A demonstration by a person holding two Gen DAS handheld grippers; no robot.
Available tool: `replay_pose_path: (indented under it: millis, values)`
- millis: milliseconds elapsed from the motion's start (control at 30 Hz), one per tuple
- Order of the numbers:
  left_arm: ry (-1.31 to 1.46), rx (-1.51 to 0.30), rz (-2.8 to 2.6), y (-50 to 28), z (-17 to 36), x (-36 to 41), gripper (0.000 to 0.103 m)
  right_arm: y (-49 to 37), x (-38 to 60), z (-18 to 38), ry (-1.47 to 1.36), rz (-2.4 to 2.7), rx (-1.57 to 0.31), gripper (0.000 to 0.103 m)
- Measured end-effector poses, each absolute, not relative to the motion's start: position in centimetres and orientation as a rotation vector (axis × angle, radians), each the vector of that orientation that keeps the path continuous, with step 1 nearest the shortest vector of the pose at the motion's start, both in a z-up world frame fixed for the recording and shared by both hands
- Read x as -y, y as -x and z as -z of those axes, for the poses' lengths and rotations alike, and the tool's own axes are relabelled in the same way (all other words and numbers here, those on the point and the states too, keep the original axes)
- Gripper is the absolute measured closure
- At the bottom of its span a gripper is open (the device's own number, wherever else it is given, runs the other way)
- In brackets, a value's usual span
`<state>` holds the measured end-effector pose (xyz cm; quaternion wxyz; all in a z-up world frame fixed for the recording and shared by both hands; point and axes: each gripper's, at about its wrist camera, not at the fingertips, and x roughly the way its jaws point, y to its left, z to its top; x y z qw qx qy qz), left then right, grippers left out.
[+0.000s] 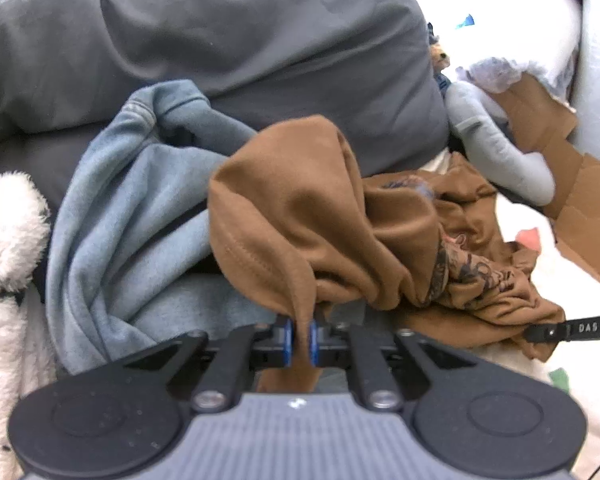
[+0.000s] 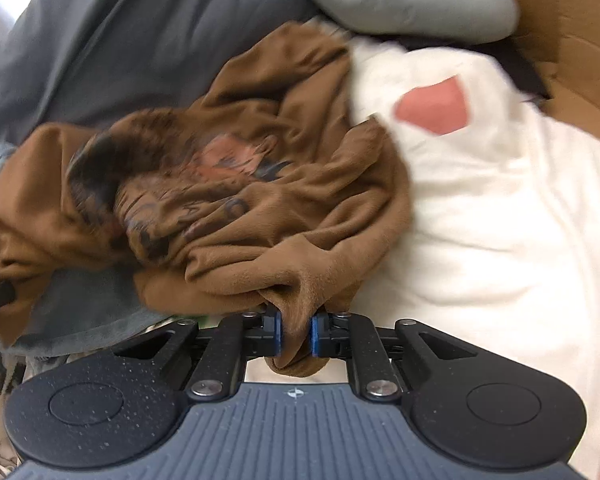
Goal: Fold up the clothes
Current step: 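Grasp the brown T-shirt with the right tool while the left tool grasps it too, then lift the brown T-shirt with both tools, stretching it between them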
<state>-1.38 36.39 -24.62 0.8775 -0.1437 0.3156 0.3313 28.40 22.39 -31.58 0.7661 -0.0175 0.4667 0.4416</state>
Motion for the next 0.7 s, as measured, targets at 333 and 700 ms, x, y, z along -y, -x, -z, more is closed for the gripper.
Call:
replay_pose_path:
  millis: [333, 700]
  values:
    - [0.317, -0.655, -0.614, 3.3, 21.3, -35.4, 0.095, -31.8, -14.9, 28.8, 0.068, -0.842, -0.996, 0.092]
    - [0.399, -0.674, -0.459, 4.7, 19.0, -31.5, 0.095, -34.5, -7.6, 23.9, 0.162, -0.749, -0.918, 0.093]
